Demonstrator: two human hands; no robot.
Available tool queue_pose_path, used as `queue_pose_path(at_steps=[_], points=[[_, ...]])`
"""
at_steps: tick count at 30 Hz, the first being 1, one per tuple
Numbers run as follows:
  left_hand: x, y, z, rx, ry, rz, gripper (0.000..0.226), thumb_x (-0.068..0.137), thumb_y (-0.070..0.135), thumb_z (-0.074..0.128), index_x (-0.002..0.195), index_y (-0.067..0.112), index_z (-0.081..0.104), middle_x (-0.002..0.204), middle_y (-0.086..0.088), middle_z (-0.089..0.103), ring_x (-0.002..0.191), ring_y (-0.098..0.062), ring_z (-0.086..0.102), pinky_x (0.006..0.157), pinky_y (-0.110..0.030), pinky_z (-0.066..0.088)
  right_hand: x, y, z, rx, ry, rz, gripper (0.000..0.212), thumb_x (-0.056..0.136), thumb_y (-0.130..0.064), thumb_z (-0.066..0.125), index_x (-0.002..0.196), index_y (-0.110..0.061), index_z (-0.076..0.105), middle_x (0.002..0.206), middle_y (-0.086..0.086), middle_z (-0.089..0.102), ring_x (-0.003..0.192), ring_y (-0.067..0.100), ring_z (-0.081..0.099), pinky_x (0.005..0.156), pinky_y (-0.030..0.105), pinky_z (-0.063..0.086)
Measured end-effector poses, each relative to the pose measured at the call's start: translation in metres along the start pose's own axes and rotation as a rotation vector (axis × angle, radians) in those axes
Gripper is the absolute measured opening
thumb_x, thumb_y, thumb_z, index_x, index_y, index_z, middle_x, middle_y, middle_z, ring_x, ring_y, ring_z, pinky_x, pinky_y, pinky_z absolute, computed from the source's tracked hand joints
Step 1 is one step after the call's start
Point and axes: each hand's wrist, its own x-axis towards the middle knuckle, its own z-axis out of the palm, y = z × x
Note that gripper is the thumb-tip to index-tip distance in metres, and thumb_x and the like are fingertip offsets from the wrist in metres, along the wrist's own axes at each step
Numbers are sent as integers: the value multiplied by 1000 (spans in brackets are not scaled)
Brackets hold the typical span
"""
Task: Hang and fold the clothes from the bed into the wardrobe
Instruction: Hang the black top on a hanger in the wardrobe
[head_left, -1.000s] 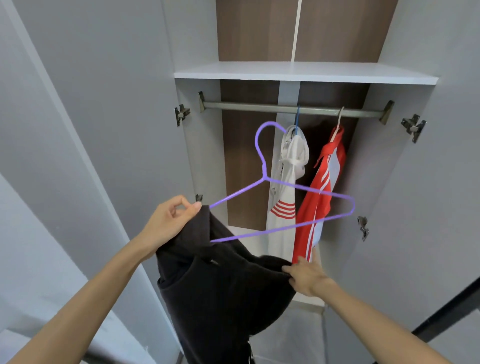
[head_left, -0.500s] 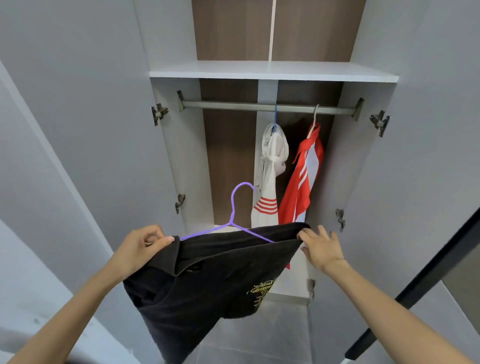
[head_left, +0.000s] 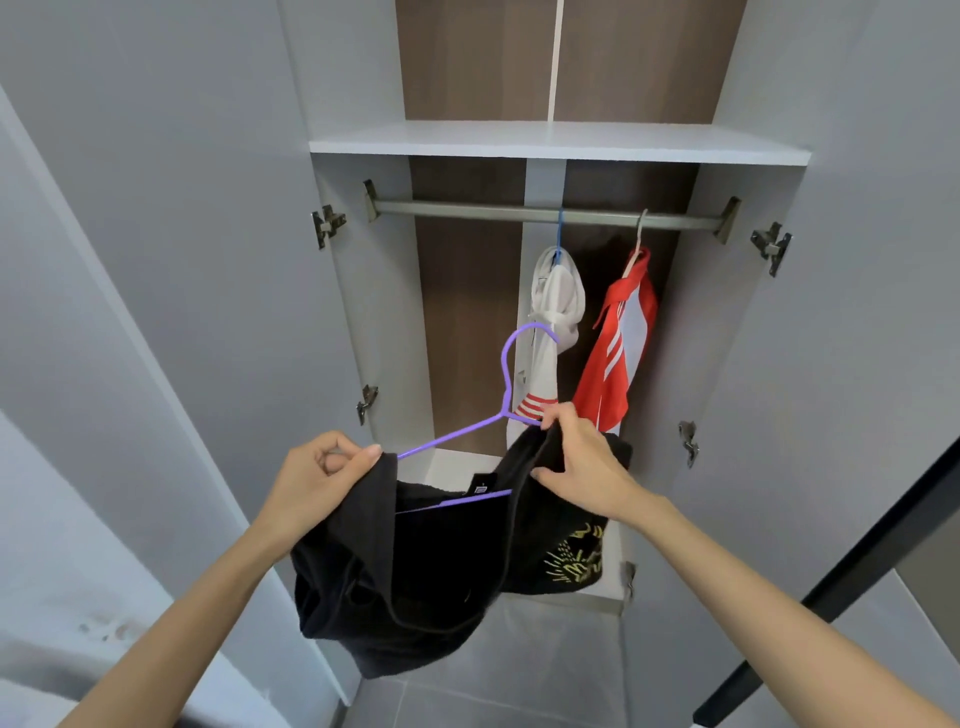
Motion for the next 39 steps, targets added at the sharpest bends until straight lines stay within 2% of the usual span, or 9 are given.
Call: queue_pose_path(at_steps=[3, 6, 10, 17, 20, 26, 32, 37, 39], points=[[1, 7, -5, -60, -3, -26, 29, 81, 37, 72, 67, 13, 63, 55, -11, 65, 49, -11, 58, 51, -13, 46, 9, -5, -17, 188, -139, 87, 51, 80, -15, 66, 117, -30, 33, 132, -9, 53, 112, 11, 55, 88, 28, 46], [2, 11, -3, -63, -45, -56, 28, 77, 44, 72, 67, 19, 66, 57, -10, 68, 50, -11, 63, 50, -13, 47, 15, -18, -19, 221, -220, 5, 13, 94, -35, 57, 106, -29, 58, 96, -14, 68, 93, 3, 61, 82, 19, 47], [11, 4, 1, 25, -142, -119, 32, 83, 46, 68, 64, 21, 64, 44, 8, 52, 43, -5, 50, 59, -11, 47, 20, -37, -10, 468, -147, 57, 40, 102, -34, 41, 80, -15, 68, 53, -8, 50, 52, 4, 46, 60, 15, 42], [18, -5, 3, 210, -160, -97, 60, 90, 53, 53, 69, -3, 42, 60, 0, 23, 58, -14, 29, 55, -19, 27, 25, -39, -1, 502, -111, 168, 40, 102, -30, 44, 77, -12, 70, 49, -13, 43, 49, 1, 43, 66, 14, 42], [19, -3, 0, 261, -177, -36, 54, 91, 52, 47, 68, 3, 42, 62, -3, 30, 55, -11, 32, 55, -20, 26, 31, -41, -5, 517, -63, 200, 40, 102, -29, 44, 75, -14, 69, 47, -14, 47, 48, -2, 47, 63, 5, 42], [25, -7, -9, 200, -53, 16, 38, 97, 26, 54, 65, 7, 48, 57, 3, 40, 52, -4, 34, 49, -15, 27, 43, -44, -13, 479, 17, 210, 41, 100, -37, 46, 70, -22, 71, 56, -8, 54, 59, 3, 52, 76, 14, 43], [28, -11, -10, 59, 55, -1, 34, 96, 31, 55, 66, 15, 54, 58, 11, 50, 55, -4, 42, 54, -13, 35, 52, -49, -11, 464, 63, 218, 41, 99, -37, 48, 67, -25, 71, 69, 7, 59, 69, 14, 55, 82, 22, 48], [26, -16, -16, 79, 42, 7, 8, 94, 23, 59, 93, 29, 65, 99, 14, 66, 94, -4, 60, 77, -16, 45, 54, -50, -11, 466, 81, 228, 43, 98, -40, 48, 65, -26, 72, 64, 3, 57, 62, 8, 52, 73, 22, 49], [26, -20, -18, 69, 10, -11, 23, 92, 22, 62, 112, 31, 58, 116, 10, 60, 108, -10, 56, 89, -23, 46, 55, -51, -14, 464, 112, 239, 46, 99, -41, 47, 58, -35, 70, 53, -9, 51, 53, 1, 49, 67, 16, 42]])
